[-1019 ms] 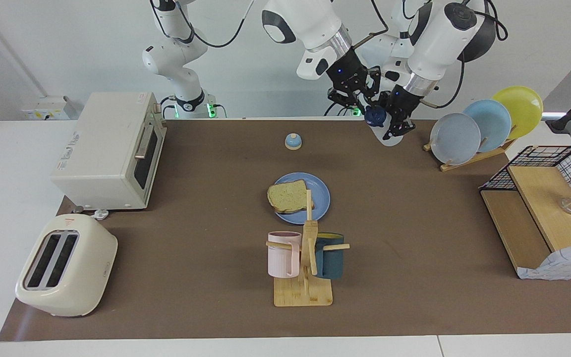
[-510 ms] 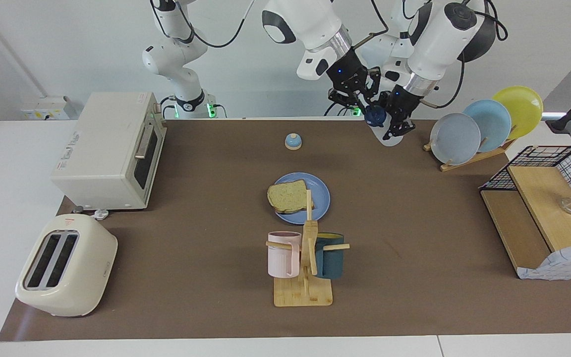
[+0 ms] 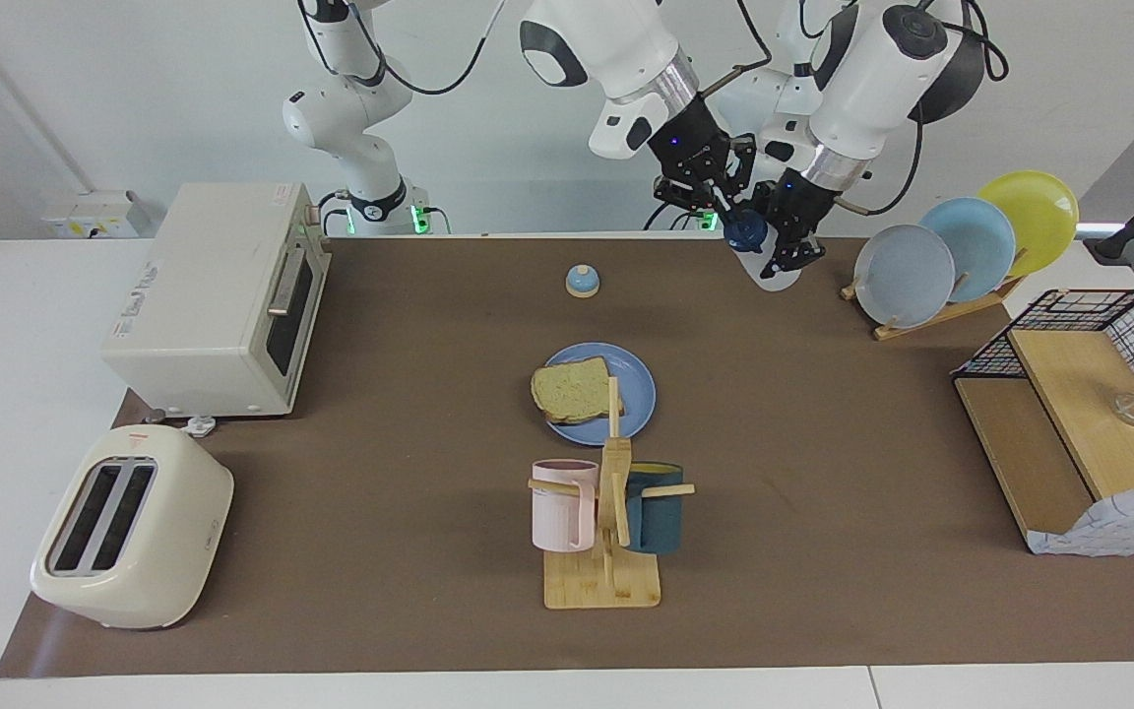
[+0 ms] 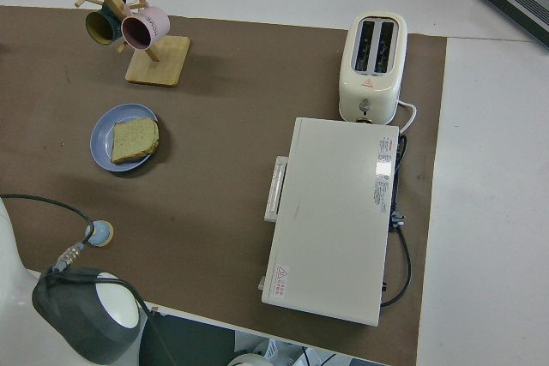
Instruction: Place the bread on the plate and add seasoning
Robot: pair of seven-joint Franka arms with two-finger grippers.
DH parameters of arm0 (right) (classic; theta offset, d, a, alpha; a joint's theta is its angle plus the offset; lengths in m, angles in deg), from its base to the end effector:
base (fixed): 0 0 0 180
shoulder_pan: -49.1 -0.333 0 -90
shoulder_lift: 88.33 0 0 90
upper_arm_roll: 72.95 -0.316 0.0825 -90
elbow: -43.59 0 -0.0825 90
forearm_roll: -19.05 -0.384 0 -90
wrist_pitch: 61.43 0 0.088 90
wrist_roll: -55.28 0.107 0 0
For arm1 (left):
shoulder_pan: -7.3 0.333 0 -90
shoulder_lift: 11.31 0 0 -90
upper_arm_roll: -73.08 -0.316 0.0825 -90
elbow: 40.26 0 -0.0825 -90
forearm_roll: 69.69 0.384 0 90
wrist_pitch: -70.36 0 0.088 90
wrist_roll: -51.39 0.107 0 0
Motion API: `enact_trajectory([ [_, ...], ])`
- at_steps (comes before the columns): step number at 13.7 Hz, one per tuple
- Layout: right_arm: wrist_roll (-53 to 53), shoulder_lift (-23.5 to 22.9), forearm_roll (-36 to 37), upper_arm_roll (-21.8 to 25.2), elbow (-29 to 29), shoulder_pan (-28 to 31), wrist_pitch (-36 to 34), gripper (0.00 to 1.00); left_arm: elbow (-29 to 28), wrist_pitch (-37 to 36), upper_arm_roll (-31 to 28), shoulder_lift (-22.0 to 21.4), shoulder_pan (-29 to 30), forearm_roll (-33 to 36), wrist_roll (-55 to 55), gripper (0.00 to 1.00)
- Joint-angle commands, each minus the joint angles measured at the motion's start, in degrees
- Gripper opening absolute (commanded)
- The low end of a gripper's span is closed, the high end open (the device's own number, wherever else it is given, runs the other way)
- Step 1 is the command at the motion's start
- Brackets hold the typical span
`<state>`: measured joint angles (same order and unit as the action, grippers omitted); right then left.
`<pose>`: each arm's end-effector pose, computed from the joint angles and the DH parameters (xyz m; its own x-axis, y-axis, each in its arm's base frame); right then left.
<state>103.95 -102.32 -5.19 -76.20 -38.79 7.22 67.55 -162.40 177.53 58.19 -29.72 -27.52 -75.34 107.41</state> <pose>0.4747 0.4858 0.6192 0.9713 -0.2380 0.0016 -0.1822 -0.7477 -0.6385 0.4408 -0.1561 0.5419 0.2596 -0.9504 0.1715 -0.9656 -0.2529 0.0601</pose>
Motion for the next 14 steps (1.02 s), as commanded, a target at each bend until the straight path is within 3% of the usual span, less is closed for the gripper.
enact_trajectory([
  [1,4.76,-1.04,-3.09,-0.36,1.08,1.98,5.66,0.0,-1.79,0.68,0.39,-1.46,0.28,-0.42,-0.39,0.0],
  [14,14.87,-0.87,-6.08,-0.36,-0.59,2.95,9.98,0.0,-1.79,0.59,0.39,-1.46,0.02,-0.42,-0.39,0.0],
])
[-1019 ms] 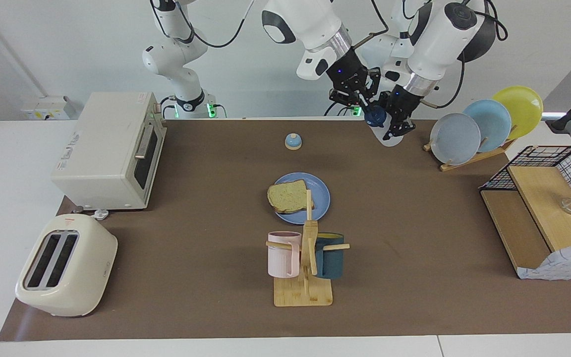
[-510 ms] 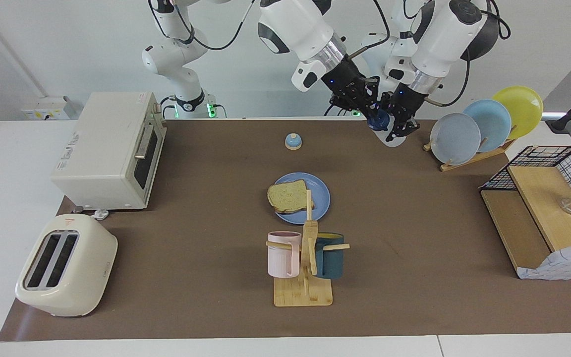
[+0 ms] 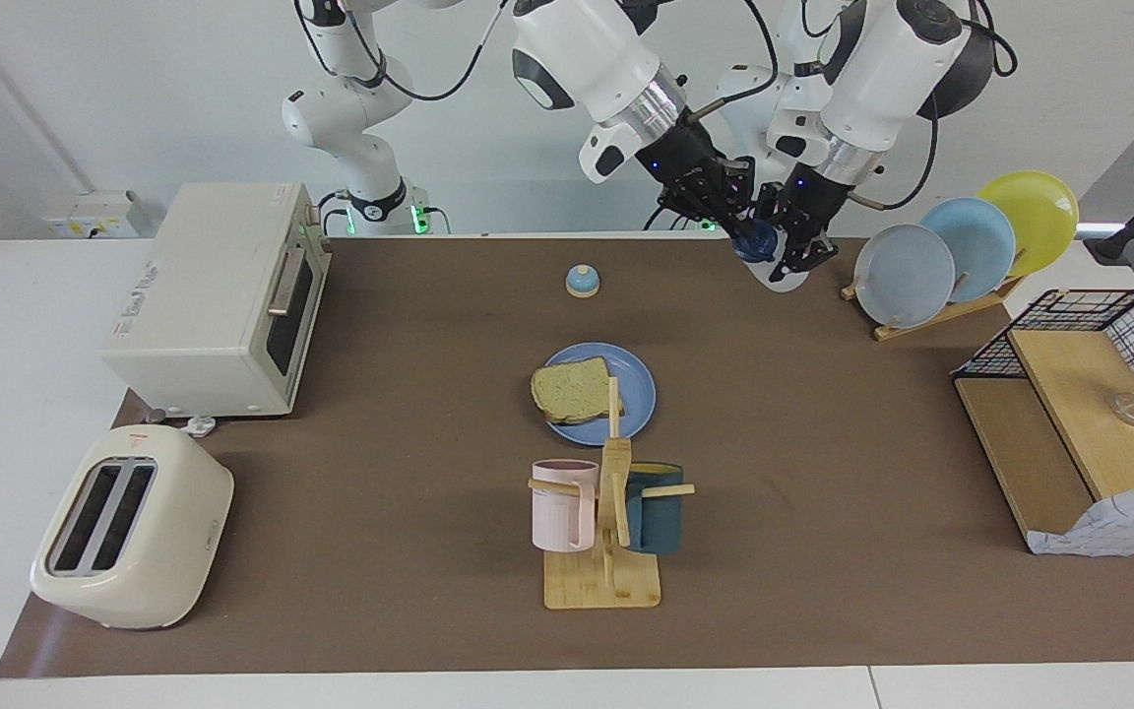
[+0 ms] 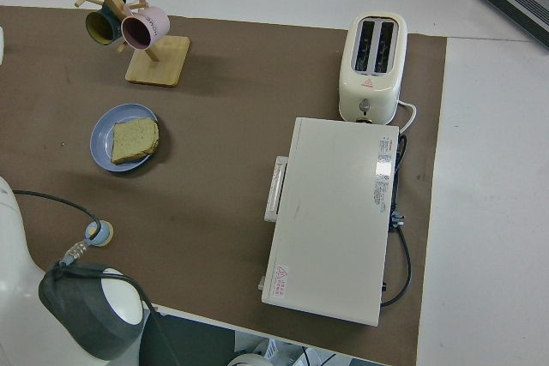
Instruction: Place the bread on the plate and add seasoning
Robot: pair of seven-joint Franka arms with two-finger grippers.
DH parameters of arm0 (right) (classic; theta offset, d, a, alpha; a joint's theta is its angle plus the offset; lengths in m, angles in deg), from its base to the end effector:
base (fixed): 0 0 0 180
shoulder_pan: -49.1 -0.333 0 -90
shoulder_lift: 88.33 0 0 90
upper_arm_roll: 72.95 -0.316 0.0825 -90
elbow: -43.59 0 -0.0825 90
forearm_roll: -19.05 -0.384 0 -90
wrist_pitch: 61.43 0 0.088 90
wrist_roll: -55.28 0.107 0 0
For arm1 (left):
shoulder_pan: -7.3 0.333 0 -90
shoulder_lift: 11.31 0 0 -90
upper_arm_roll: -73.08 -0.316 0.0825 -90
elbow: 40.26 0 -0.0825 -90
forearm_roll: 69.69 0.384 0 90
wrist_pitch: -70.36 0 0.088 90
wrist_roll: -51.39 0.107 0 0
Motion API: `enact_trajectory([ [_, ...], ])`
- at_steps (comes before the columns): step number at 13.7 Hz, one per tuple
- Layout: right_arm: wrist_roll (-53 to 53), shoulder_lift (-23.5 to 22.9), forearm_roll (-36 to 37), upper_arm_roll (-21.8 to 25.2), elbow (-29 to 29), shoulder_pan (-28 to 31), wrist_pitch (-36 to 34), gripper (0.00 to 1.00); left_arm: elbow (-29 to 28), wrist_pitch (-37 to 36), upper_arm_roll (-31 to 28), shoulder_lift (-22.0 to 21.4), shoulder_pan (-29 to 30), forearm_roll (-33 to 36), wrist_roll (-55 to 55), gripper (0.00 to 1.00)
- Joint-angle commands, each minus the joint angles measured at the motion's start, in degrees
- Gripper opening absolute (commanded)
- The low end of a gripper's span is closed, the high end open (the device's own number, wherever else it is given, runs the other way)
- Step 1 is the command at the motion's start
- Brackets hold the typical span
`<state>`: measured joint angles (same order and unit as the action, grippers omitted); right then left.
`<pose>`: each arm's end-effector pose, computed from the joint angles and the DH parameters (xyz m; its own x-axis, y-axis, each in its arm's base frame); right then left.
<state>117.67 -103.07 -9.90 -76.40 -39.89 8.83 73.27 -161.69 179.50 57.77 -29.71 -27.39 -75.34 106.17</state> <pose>0.4953 0.4754 0.6128 0.8628 -0.4628 -0.2034 -0.4663 -0.5734 -0.6736 0.4475 -0.1522 0.5508 0.2880 -0.9369 0.1983 -0.9571 -0.2882 0.0283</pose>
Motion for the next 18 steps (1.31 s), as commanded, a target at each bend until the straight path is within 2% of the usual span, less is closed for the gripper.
enact_trajectory([
  [1,2.2,-0.11,-1.37,-0.15,0.34,1.33,4.34,0.0,-2.5,-1.47,0.9,-1.55,-0.12,-0.42,0.76,0.0],
  [8,3.89,0.41,-1.2,-0.07,-0.02,1.24,7.25,0.0,-2.5,-1.56,0.81,-1.47,-0.12,-0.42,0.76,0.0],
  [10,-1.1,1.02,-1.11,-0.07,-1.15,1.16,5.06,0.0,-2.5,-1.56,0.81,-1.47,-0.12,-0.42,0.76,0.0],
  [15,-12.0,2.34,-0.32,0.46,-0.11,3.0,-6.01,0.0,-2.5,-1.56,0.81,-1.47,-0.2,-0.42,0.76,0.0],
  [18,-17.03,2.61,2.04,0.55,-0.1,2.92,-7.78,0.0,-2.5,-1.56,0.81,-1.55,-0.2,-0.42,0.76,0.0],
])
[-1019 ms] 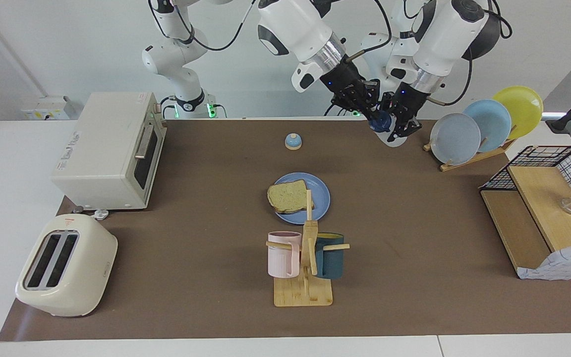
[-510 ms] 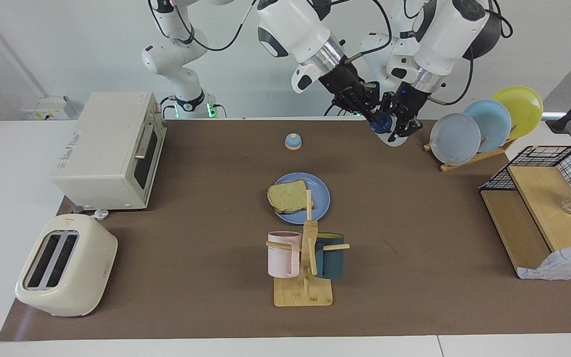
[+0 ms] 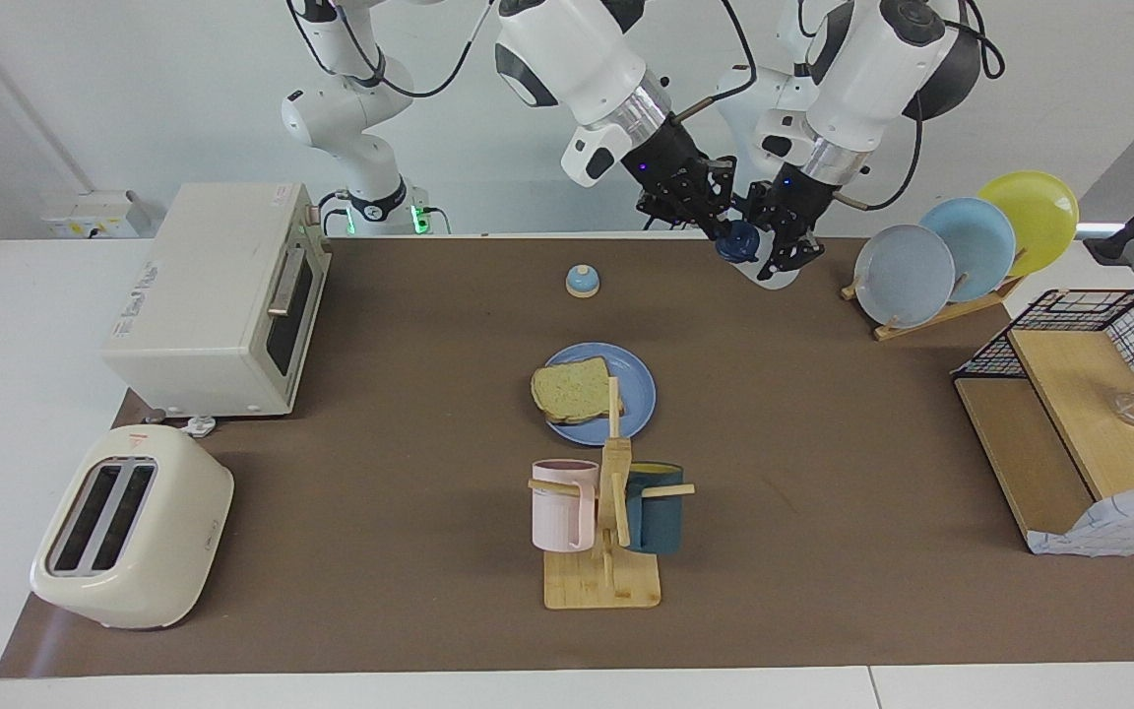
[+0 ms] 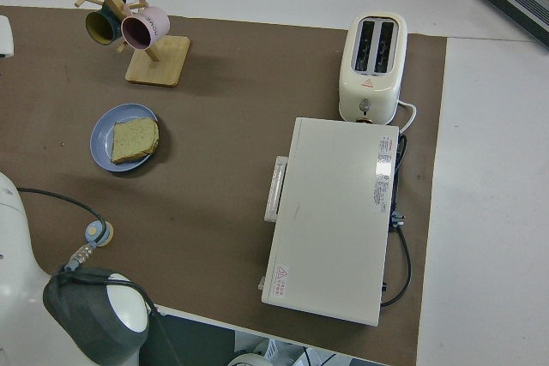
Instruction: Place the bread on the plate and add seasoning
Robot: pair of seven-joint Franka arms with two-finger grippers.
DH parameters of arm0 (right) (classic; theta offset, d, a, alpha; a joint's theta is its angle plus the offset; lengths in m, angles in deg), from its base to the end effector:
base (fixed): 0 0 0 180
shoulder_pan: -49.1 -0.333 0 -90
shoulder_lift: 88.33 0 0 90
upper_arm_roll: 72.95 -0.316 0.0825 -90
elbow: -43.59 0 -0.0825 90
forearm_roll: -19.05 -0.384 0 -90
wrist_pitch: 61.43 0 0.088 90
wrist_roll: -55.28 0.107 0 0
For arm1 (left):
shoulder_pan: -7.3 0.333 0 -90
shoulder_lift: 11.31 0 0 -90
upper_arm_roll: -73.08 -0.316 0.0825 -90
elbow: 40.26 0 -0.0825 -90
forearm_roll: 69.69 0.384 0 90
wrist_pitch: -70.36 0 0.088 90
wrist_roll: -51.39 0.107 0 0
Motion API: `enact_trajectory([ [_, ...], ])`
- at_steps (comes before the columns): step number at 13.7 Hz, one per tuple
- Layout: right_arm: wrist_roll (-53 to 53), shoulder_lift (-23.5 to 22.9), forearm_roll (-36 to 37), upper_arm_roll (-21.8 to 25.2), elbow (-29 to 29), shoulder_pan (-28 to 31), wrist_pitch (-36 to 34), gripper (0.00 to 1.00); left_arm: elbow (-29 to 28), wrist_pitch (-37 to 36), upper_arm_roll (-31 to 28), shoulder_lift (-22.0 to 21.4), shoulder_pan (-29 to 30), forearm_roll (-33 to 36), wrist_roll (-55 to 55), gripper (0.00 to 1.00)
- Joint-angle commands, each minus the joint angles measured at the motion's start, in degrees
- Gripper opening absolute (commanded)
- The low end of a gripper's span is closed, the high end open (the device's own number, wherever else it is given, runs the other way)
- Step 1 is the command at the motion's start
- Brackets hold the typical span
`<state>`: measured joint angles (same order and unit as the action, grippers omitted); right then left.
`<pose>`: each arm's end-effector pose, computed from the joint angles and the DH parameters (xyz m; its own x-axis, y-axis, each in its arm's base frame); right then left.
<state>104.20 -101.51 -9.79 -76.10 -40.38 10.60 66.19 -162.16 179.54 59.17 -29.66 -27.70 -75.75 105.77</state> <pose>0.4968 0.4559 0.6125 0.9511 -0.2964 -0.0874 -0.2808 -0.7110 -0.6447 0.4411 -0.1669 0.5475 0.2701 -0.9432 0.1935 -0.9626 -0.2686 0.0345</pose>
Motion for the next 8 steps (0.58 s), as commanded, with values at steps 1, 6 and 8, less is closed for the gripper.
enact_trajectory([
  [1,-4.43,1.22,3.6,0.16,0.38,0.98,-0.71,0.0,-2.03,-1.6,-0.59,-1.6,0.11,0.0,1.17,0.0],
  [6,-0.78,1.14,3.26,-0.2,0.38,1.32,0.61,0.0,-2.03,-1.6,-0.59,-1.51,0.11,0.0,1.17,0.0],
  [8,3.36,0.96,-0.93,-0.11,0.29,2.11,3.67,0.0,-2.03,-1.6,-0.59,-1.51,0.11,0.0,1.17,0.0],
])
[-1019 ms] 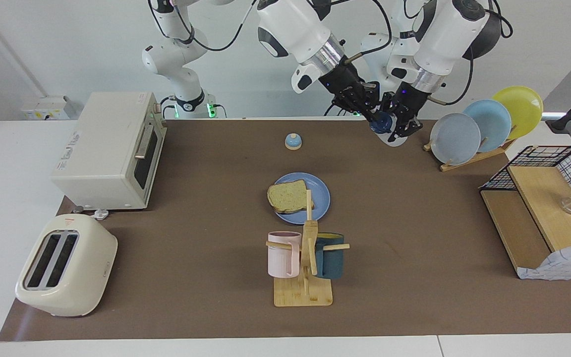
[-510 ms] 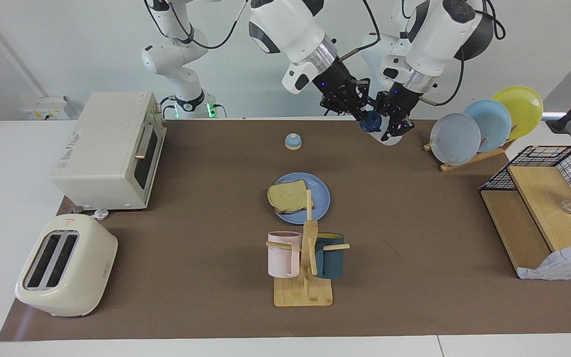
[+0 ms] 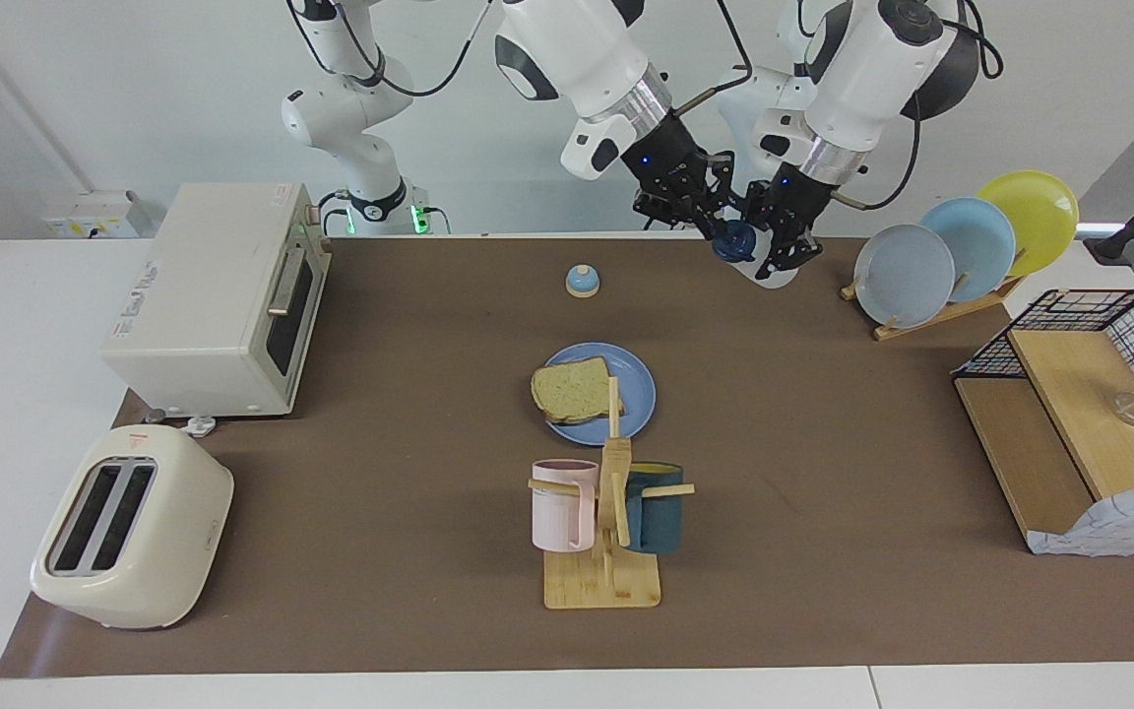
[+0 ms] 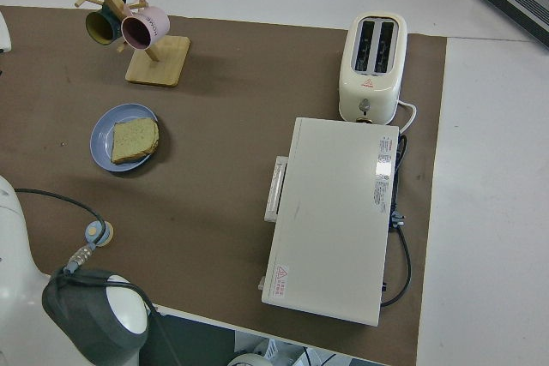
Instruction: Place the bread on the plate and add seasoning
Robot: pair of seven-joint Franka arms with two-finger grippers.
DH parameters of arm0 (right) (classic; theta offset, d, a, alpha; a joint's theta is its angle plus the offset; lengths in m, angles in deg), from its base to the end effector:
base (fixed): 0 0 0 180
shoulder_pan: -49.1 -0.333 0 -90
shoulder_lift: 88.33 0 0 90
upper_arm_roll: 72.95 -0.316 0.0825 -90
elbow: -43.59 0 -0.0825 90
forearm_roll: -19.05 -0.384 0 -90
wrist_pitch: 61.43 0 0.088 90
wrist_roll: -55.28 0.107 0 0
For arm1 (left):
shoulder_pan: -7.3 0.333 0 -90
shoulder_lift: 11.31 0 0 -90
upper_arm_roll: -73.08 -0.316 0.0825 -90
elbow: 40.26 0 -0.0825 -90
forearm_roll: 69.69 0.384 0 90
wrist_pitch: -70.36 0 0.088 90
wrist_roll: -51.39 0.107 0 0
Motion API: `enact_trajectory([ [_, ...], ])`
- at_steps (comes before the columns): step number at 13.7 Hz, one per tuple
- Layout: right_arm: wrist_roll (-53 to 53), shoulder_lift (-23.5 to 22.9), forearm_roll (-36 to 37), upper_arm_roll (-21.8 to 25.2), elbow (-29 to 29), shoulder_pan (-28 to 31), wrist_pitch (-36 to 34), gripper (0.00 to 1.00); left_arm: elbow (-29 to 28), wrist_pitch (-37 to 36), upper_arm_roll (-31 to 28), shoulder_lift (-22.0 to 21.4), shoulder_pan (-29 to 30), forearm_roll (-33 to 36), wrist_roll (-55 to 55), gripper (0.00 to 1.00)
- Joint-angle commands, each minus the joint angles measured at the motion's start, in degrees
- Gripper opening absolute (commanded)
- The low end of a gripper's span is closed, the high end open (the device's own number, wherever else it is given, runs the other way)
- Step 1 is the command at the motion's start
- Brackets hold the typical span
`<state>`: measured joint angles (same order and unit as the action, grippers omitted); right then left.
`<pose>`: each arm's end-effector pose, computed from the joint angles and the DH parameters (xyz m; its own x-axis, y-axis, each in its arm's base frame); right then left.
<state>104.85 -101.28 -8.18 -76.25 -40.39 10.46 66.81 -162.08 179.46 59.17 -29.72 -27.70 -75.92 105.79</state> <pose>0.4950 0.4567 0.6160 0.9511 -0.3023 -0.0638 -0.2708 -0.7163 -0.6432 0.4409 -0.1669 0.5486 0.2703 -0.9425 0.1966 -0.9626 -0.2687 0.0355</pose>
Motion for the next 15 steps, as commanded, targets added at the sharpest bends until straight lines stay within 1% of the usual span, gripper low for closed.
enact_trajectory([
  [1,3.95,0.82,-4.13,0.04,0.31,2.69,3.33,0.0,-2.11,-1.52,-0.59,-1.45,0.11,0.16,1.14,0.0],
  [5,11.58,0.82,-5.9,0.13,0.31,2.78,4.2,0.0,-2.11,-1.44,-0.59,-1.54,0.11,0.16,1.14,0.0],
  [8,15.72,0.82,-9.24,0.21,-0.57,2.43,10.16,0.0,-2.11,-1.52,-0.59,-1.45,0.11,0.16,1.14,0.0],
  [10,13.99,1.0,-8.98,0.22,-1.45,2.34,10.8,0.0,-2.11,-1.52,-0.59,-1.45,0.11,0.16,1.14,0.0],
  [11,13.19,1.08,-8.98,0.22,-1.62,2.25,10.45,0.17,-2.11,-1.52,-0.59,-1.45,0.11,0.16,1.14,0.0],
  [12,12.84,1.17,-8.54,0.3,-1.62,2.25,9.84,0.77,-2.11,-1.52,-0.59,-1.45,0.11,0.16,1.14,0.0],
  [13,12.75,1.35,-8.37,0.3,-2.06,2.34,9.22,1.0,-2.11,-1.52,-0.59,-1.45,0.11,0.16,1.14,0.0],
  [15,9.61,2.05,-5.92,0.39,-3.46,2.51,7.3,1.0,-2.11,-1.52,-0.5,-1.45,0.02,0.16,0.88,0.0],
])
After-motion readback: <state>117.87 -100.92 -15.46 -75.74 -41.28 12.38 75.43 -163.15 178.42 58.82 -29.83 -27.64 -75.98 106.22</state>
